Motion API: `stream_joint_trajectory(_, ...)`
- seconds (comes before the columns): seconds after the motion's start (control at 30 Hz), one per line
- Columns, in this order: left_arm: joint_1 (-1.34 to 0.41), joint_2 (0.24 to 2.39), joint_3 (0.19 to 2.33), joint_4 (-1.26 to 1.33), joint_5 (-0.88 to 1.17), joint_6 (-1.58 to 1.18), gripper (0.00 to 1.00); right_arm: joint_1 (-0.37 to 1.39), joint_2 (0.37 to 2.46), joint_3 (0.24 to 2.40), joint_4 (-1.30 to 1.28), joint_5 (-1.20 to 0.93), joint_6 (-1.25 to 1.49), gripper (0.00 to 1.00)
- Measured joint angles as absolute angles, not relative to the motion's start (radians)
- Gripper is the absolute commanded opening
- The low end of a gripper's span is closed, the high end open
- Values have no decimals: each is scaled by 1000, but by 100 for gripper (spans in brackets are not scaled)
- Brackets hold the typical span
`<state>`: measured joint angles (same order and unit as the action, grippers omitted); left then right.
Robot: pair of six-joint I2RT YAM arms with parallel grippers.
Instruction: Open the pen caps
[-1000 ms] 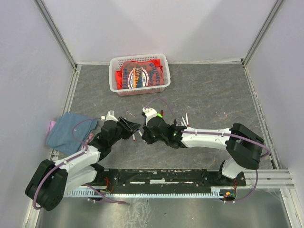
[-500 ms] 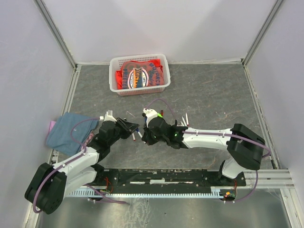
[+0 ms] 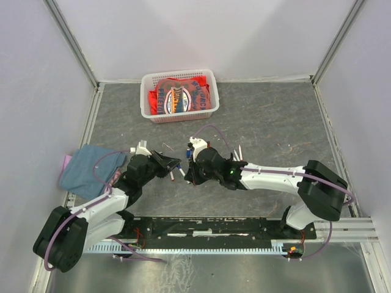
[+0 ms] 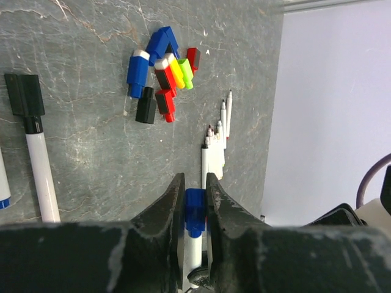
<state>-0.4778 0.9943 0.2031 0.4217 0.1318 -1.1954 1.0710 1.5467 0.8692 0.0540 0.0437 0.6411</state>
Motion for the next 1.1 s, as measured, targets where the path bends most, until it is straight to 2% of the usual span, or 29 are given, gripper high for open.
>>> stream_joint_trajectory(0.1, -478, 999, 200, 444, 140, -1195, 3, 1060, 1533, 859, 60, 25, 644, 17)
stream_joint_trajectory(0.2, -478, 1000, 199, 468, 145, -1195, 3, 1047, 1525, 857, 64, 0, 651, 25)
stream_joint_trajectory(0.5, -477, 1021, 199, 551, 214, -1180, 3, 1002, 1523, 857, 118, -79, 677, 26)
stream_joint_trajectory(0.67, -477, 1042, 199, 601, 244, -1173, 3, 979, 1525, 857, 146, -116, 696, 23)
stream_joint_trajectory(0.87, -473, 1068, 199, 648, 265, -1166, 3, 956, 1549, 857, 173, -158, 717, 2)
stream_joint_trajectory(1.1, -471, 1094, 199, 676, 265, -1161, 3, 935, 1557, 852, 188, -183, 724, 1)
